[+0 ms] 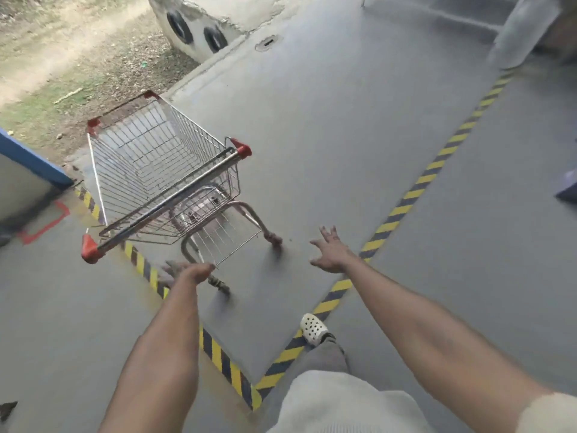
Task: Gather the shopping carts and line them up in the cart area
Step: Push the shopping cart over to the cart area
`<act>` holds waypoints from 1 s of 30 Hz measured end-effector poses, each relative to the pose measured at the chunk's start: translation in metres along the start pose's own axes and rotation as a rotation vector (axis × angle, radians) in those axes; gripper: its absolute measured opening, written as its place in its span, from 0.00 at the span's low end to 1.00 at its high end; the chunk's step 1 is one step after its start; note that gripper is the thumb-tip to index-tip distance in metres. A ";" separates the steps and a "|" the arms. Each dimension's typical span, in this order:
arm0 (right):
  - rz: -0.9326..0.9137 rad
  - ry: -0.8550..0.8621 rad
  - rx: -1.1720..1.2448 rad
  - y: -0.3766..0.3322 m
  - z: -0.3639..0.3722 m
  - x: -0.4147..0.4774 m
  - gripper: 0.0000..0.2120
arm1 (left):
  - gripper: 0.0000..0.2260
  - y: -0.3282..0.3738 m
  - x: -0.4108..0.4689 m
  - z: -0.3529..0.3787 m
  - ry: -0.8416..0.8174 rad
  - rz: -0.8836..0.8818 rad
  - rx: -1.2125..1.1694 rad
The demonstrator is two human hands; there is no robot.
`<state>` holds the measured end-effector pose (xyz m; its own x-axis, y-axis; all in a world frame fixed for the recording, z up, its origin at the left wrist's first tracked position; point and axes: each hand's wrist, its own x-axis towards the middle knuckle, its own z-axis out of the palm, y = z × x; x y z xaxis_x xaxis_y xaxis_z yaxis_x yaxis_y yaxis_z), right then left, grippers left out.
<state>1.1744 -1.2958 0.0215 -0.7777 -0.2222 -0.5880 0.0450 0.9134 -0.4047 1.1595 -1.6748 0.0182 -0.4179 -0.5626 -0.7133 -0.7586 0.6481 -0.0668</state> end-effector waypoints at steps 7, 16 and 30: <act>0.462 0.257 0.376 0.159 0.099 -0.216 0.33 | 0.39 0.078 -0.227 0.235 -0.090 0.730 0.600; 0.877 0.590 0.845 0.200 0.286 -0.464 0.32 | 0.40 0.000 -0.444 0.432 -0.271 1.279 0.970; 1.332 0.972 1.279 0.227 0.408 -0.629 0.31 | 0.35 -0.031 -0.642 0.617 -0.564 1.850 1.395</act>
<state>1.9298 -1.0878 0.0135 0.1038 0.8204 -0.5623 0.7049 -0.4596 -0.5403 1.7595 -1.0171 0.0483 0.3067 0.7527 -0.5825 0.8432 0.0691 0.5332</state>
